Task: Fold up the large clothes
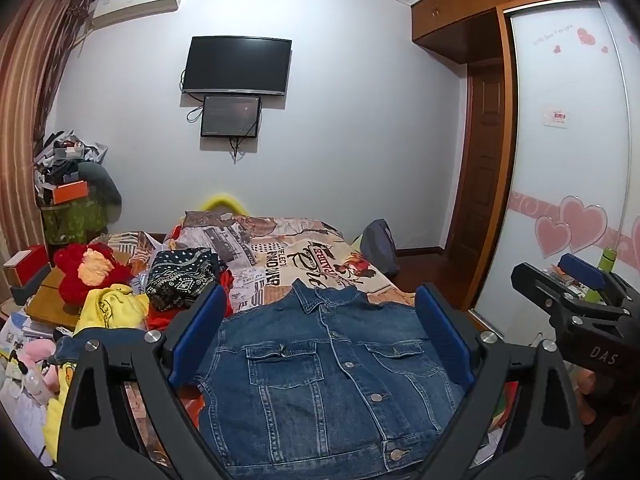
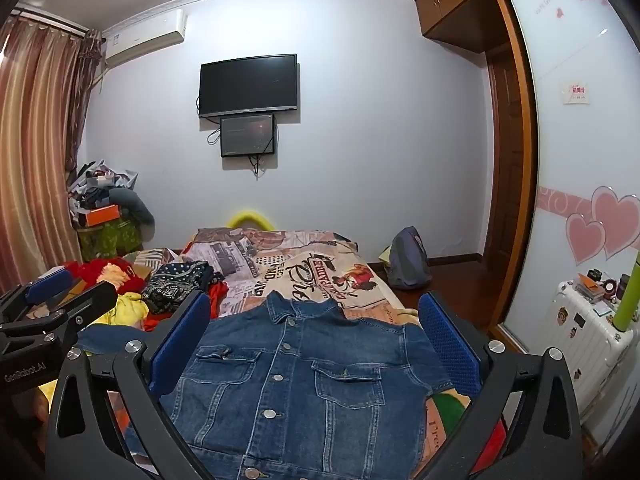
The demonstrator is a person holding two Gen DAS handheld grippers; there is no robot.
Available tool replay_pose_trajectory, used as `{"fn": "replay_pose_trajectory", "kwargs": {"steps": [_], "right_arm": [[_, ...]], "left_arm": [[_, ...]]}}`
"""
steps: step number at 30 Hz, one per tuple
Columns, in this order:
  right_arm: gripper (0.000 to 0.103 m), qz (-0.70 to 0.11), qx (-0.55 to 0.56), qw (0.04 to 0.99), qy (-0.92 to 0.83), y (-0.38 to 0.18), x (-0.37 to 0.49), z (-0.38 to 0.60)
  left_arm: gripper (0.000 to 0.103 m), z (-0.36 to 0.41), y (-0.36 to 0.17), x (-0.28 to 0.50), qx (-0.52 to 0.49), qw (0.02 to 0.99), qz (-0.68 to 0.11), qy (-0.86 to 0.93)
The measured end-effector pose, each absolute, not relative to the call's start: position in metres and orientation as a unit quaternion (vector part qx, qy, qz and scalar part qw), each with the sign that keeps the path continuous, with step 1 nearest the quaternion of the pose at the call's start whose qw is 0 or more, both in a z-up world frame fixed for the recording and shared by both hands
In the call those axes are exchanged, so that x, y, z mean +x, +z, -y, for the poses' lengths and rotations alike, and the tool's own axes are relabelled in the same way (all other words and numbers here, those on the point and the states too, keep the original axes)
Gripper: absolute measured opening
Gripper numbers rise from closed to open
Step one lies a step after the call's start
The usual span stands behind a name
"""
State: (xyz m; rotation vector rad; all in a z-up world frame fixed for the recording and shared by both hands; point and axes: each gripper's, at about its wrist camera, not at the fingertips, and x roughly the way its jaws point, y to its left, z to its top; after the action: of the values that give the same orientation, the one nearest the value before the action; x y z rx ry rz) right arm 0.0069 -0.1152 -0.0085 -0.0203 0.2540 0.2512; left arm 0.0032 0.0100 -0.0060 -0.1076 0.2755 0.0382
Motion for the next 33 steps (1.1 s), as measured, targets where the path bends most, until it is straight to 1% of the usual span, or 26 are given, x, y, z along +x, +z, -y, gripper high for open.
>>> {"fn": "replay_pose_trajectory", "kwargs": {"steps": [33], "right_arm": [[0.103, -0.129, -0.007, 0.983, 0.128, -0.0116, 0.0051, 0.1097]], "left_arm": [[0.096, -0.0162, -0.0059, 0.0037, -0.059, 0.988, -0.139, 0.021]]}}
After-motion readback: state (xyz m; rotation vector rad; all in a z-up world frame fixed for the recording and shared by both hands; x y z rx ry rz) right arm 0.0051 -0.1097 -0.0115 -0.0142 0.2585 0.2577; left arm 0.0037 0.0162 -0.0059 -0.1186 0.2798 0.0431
